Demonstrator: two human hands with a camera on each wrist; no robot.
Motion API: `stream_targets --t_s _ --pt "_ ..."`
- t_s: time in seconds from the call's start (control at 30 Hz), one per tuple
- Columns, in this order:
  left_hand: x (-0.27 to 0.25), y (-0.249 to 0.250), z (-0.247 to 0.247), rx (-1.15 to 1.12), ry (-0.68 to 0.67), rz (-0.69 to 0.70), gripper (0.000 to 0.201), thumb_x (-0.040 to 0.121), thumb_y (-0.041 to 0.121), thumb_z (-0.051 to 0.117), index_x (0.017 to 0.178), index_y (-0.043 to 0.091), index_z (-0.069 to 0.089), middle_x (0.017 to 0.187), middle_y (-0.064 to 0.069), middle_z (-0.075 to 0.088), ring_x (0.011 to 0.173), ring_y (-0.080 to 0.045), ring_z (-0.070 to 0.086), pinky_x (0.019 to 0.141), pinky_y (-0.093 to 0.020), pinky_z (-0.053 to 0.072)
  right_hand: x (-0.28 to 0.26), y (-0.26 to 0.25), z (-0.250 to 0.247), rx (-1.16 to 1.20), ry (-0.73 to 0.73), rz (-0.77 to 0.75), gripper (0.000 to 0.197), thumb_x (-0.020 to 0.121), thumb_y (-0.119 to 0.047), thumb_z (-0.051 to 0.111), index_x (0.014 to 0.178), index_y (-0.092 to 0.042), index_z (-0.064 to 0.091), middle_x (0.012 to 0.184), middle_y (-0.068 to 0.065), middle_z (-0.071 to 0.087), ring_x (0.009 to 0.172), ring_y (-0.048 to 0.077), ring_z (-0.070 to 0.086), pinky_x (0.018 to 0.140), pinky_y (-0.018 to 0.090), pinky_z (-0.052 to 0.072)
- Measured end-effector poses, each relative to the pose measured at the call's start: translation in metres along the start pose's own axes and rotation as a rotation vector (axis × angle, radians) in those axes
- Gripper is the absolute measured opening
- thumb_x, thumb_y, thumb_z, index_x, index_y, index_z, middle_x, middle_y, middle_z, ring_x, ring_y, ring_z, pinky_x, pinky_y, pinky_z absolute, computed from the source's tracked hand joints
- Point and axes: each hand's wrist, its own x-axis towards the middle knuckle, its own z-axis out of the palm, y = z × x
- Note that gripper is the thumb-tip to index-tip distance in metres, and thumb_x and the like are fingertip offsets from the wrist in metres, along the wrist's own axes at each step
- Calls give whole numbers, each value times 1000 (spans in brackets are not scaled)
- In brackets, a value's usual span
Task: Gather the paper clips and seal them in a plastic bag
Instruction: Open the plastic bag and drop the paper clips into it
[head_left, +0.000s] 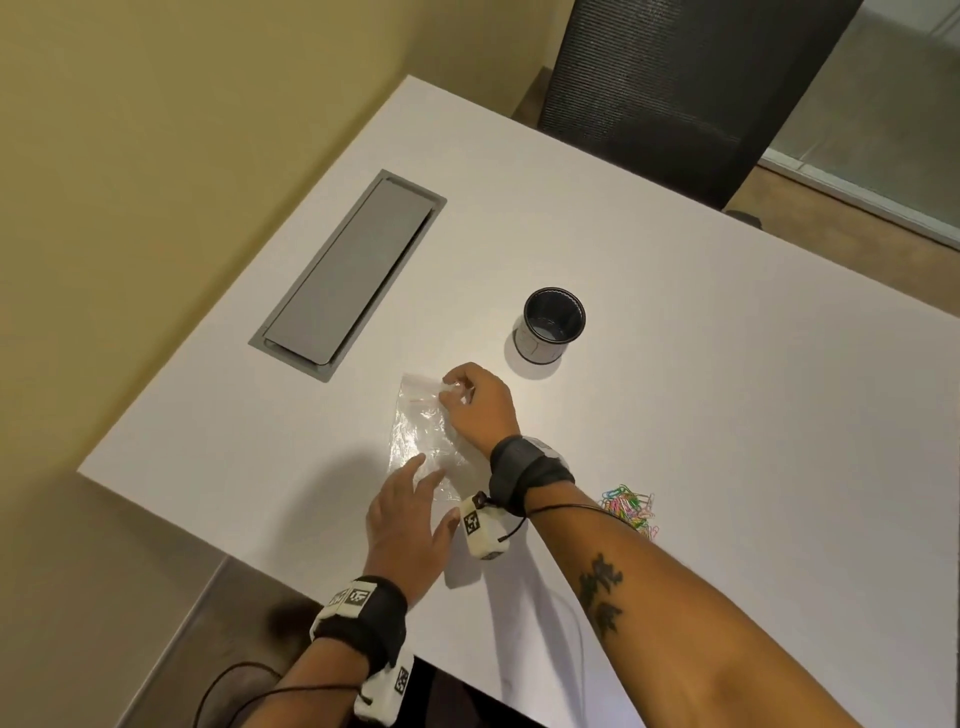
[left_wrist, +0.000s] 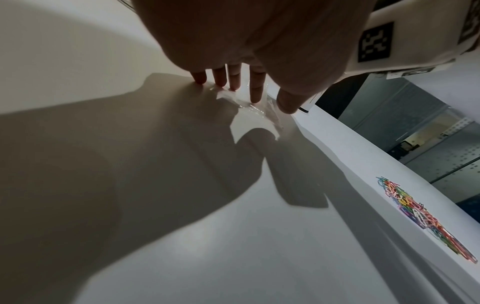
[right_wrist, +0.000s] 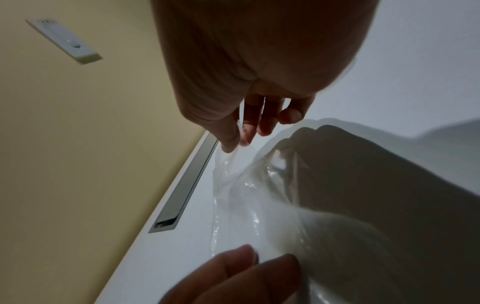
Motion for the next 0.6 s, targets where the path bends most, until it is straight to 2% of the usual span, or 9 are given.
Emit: stream_targets --t_s 0.07,0.17,0.23,0.3,0.37,0.4,0.47,0.53,0.6 --pt "0 1 -2 -9 -6 -13 54 103 44 61 154 36 45 172 4 26 162 -27 24 131 -53 25 -5 -7 -4 37 11 8 7 91 -11 74 97 -15 73 87 -7 66 74 2 57 69 16 45" --pt "-5 3 -12 -72 57 -32 49 102 42 66 148 33 54 163 5 42 153 -22 39 126 -52 36 -20 -12 -11 31 -8 -23 5 90 -13 76 92 -17 75 88 -10 72 78 2 60 75 20 50" --pt "-7 10 -26 -156 162 -19 40 100 36 71 139 28 61 145 5 60 132 -15 57 114 -46 51 -35 -18 -21 29 -12 -50 4 90 -16 77 90 -19 75 89 -10 74 80 6 63 77 22 52" --pt "-10 25 -49 -313 220 -79 26 101 32 72 126 27 68 120 7 73 102 -7 69 96 -40 62 -56 -26 -36 27 17 -99 4 90 -18 77 87 -21 75 88 -9 75 80 9 64 74 20 51" --pt "-14 42 -70 -458 195 -207 8 102 33 71 109 30 73 97 9 79 84 -7 75 82 -44 68 -78 -34 -51 21 52 -157 5 90 -18 77 87 -21 75 89 -10 74 81 11 65 72 18 49" --pt "-15 52 -81 -517 180 -258 6 102 36 71 100 32 75 88 10 80 79 -9 77 76 -47 69 -90 -38 -59 17 70 -184 5 91 -17 77 87 -21 75 90 -10 74 81 11 65 71 18 50" --pt "-19 73 -99 -610 170 -308 19 102 41 69 91 27 75 80 6 81 73 -15 79 65 -49 69 -113 -45 -71 -4 102 -265 4 93 -17 76 89 -20 76 91 -10 73 80 12 65 71 25 54" --pt "-20 102 -115 -686 143 -334 39 104 49 63 86 16 76 76 0 80 66 -21 79 57 -42 66 -136 -48 -87 -64 140 -391 4 96 -14 75 93 -17 77 92 -6 74 79 9 65 68 29 56" --pt "-20 128 -123 -747 101 -345 54 106 54 57 83 9 76 72 -9 79 60 -27 78 51 -35 59 -158 -47 -102 -128 152 -494 6 98 -11 72 97 -14 78 95 -3 74 81 10 66 66 28 57"
